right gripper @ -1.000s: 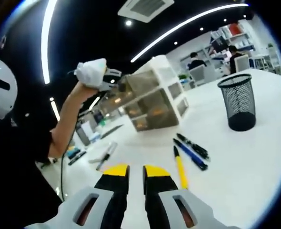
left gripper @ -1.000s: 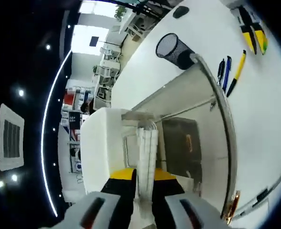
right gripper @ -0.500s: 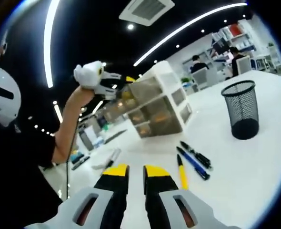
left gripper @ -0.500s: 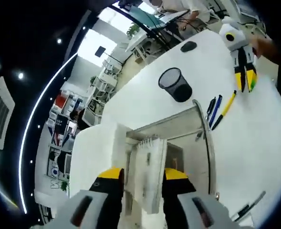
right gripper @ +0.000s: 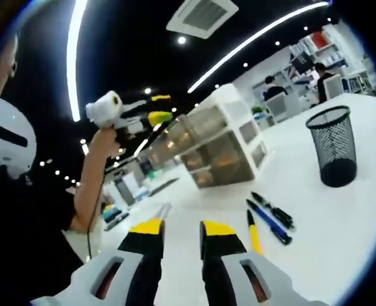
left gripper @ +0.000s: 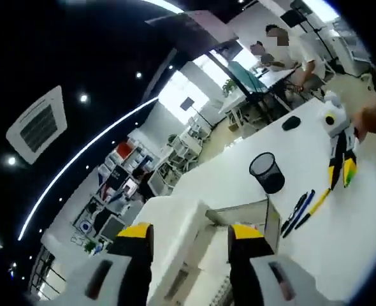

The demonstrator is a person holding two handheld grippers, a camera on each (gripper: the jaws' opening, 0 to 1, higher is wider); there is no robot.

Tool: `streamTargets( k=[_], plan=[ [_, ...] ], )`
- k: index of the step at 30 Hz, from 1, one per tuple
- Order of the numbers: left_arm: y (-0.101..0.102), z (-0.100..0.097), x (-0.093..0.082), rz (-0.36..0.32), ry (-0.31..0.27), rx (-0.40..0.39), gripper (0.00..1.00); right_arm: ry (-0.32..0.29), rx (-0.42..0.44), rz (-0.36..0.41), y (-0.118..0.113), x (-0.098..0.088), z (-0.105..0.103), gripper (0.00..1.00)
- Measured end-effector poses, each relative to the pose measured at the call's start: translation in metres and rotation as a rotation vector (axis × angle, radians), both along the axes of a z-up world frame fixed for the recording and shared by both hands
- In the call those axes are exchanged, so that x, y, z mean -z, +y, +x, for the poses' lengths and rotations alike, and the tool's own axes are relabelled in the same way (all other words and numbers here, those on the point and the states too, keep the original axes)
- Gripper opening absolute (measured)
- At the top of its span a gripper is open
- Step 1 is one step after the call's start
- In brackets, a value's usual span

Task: Pick up the scattered pens and sticky notes one by one and arrange them into an orderly layout on the desk, lining the pens up parallel to each other and squaring the sticky note stack until the whole desk area is clear and organized

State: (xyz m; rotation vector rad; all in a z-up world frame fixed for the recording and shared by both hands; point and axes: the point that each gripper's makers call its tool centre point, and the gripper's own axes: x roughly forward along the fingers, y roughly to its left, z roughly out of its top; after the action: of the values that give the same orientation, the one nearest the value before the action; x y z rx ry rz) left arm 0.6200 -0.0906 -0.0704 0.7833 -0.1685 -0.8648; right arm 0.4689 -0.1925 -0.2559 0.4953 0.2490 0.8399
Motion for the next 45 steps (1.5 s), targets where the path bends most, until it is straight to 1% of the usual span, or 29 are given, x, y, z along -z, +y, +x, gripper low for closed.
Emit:
streamTargets(
  k=[1, 2, 3, 4, 5, 7, 9, 11, 13, 16, 18, 20, 21, 22, 23, 24, 26, 28, 29, 32, 33, 34, 35, 37, 39, 40, 42, 44, 45],
  plan=[
    [0.007, -0.005, -0.004, -0.044, -0.004, -0.010, 0.47, -0.009, -0.007, -0.006, 0.001, -0.002, 0.000, 0.21],
    [0.013, -0.012, -0.003, -0.059, -0.011, 0.002, 0.47, -0.036, -0.018, -0.038, 0.003, -0.004, 0.001, 0.21],
    [0.015, -0.015, -0.001, -0.069, -0.006, 0.003, 0.47, -0.033, -0.013, -0.037, 0.004, -0.006, 0.003, 0.21],
    [0.019, -0.018, 0.002, -0.092, 0.019, -0.002, 0.47, -0.029, -0.011, -0.037, 0.005, -0.008, 0.005, 0.22],
    [0.023, -0.021, 0.007, -0.094, 0.034, -0.001, 0.47, -0.032, -0.012, -0.039, 0.008, -0.011, 0.005, 0.22],
    [0.028, -0.029, 0.013, -0.111, 0.041, 0.002, 0.47, -0.075, -0.026, -0.063, 0.014, -0.015, 0.003, 0.22],
    [0.033, -0.038, 0.016, -0.138, 0.041, 0.012, 0.47, -0.062, -0.023, -0.062, 0.018, -0.012, 0.003, 0.23],
    [0.035, -0.050, 0.012, -0.205, 0.043, 0.040, 0.46, -0.047, -0.026, -0.057, 0.026, -0.010, 0.000, 0.24],
    [0.042, -0.059, 0.004, -0.284, 0.043, 0.051, 0.46, -0.068, -0.032, -0.078, 0.032, -0.009, -0.005, 0.24],
    [0.062, -0.068, -0.008, -0.410, 0.036, 0.039, 0.44, -0.050, -0.008, -0.056, 0.036, -0.012, -0.006, 0.27],
    [0.072, -0.070, -0.007, -0.455, 0.069, 0.027, 0.44, -0.100, -0.012, -0.051, 0.043, -0.024, -0.014, 0.28],
    [0.082, -0.073, -0.004, -0.484, 0.085, 0.014, 0.44, -0.123, -0.011, -0.067, 0.048, -0.029, -0.020, 0.28],
    [0.089, -0.074, -0.001, -0.487, 0.090, 0.014, 0.44, -0.118, 0.002, -0.063, 0.051, -0.032, -0.022, 0.29],
    [0.095, -0.073, 0.008, -0.478, 0.154, -0.005, 0.44, -0.119, 0.008, -0.050, 0.053, -0.036, -0.024, 0.30],
    [0.103, -0.071, 0.016, -0.479, 0.224, -0.041, 0.45, -0.150, 0.007, -0.040, 0.059, -0.043, -0.029, 0.30],
    [0.111, -0.071, 0.018, -0.491, 0.264, -0.067, 0.45, -0.164, 0.010, -0.046, 0.063, -0.045, -0.032, 0.30],
    [0.123, -0.076, 0.014, -0.488, 0.236, -0.060, 0.47, -0.194, 0.024, -0.064, 0.070, -0.045, -0.035, 0.31],
    [0.133, -0.087, 0.016, -0.471, 0.207, -0.061, 0.47, -0.193, 0.023, -0.068, 0.080, -0.039, -0.037, 0.31],
    [0.137, -0.093, 0.019, -0.473, 0.203, -0.061, 0.47, -0.170, 0.020, -0.064, 0.085, -0.034, -0.037, 0.31],
    [0.152, -0.102, 0.032, -0.573, 0.290, -0.086, 0.49, -0.141, -0.005, -0.070, 0.097, -0.026, -0.041, 0.31],
    [0.158, -0.103, 0.034, -0.605, 0.293, -0.112, 0.53, -0.143, -0.012, -0.077, 0.100, -0.025, -0.043, 0.31],
    [0.161, -0.108, 0.037, -0.600, 0.272, -0.110, 0.56, -0.144, -0.012, -0.086, 0.101, -0.024, -0.043, 0.31],
    [0.164, -0.113, 0.040, -0.599, 0.243, -0.116, 0.55, -0.139, -0.006, -0.096, 0.101, -0.022, -0.041, 0.31],
    [0.166, -0.122, 0.050, -0.568, 0.191, -0.128, 0.53, -0.140, 0.014, -0.116, 0.101, -0.022, -0.041, 0.31],
    [0.160, -0.134, 0.067, -0.555, 0.202, -0.129, 0.53, -0.139, 0.035, -0.116, 0.098, -0.023, -0.040, 0.30],
    [0.158, -0.138, 0.073, -0.551, 0.215, -0.124, 0.53, -0.139, 0.042, -0.114, 0.096, -0.024, -0.040, 0.29],
    [0.151, -0.149, 0.096, -0.554, 0.306, -0.112, 0.52, -0.123, 0.068, -0.119, 0.091, -0.020, -0.037, 0.28],
    [0.150, -0.152, 0.103, -0.538, 0.312, -0.102, 0.52, -0.095, 0.078, -0.139, 0.087, -0.014, -0.034, 0.28],
    [0.155, -0.151, 0.111, -0.420, 0.259, -0.117, 0.52, -0.085, 0.076, -0.147, 0.086, -0.012, -0.034, 0.28]
  ],
)
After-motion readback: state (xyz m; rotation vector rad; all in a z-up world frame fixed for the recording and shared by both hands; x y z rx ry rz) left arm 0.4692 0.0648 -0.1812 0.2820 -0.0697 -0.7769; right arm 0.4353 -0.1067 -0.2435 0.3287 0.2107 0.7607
